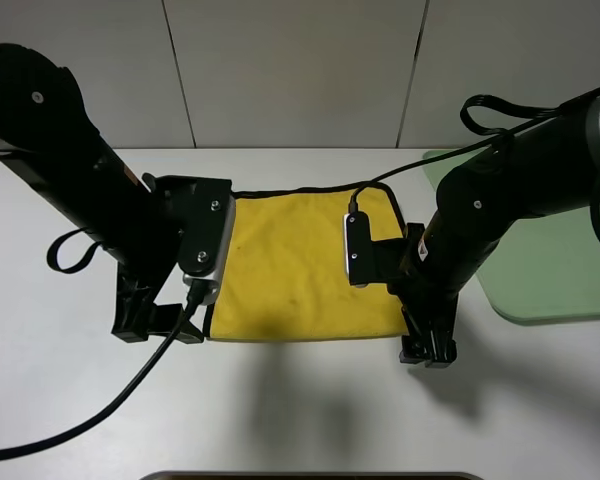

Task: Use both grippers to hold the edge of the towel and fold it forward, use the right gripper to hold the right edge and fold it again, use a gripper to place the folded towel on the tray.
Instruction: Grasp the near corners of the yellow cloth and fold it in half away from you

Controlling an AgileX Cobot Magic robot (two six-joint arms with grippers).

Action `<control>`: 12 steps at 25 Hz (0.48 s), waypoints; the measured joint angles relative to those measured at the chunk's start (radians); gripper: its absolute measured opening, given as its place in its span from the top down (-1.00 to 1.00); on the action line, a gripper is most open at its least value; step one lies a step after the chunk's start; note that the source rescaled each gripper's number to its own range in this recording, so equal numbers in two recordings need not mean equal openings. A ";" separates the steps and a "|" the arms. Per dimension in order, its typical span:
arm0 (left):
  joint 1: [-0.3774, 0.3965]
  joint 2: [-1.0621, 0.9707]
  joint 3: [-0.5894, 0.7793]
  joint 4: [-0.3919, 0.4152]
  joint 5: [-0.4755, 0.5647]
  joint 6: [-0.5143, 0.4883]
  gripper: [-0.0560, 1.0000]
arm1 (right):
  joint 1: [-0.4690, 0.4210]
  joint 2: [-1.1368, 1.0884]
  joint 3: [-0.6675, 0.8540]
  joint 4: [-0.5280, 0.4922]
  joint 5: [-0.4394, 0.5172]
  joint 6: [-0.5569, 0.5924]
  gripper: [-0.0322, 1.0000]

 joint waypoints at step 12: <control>-0.004 0.131 0.008 -0.005 -0.049 0.025 -0.78 | 0.000 0.069 0.000 0.017 -0.012 -0.126 -1.00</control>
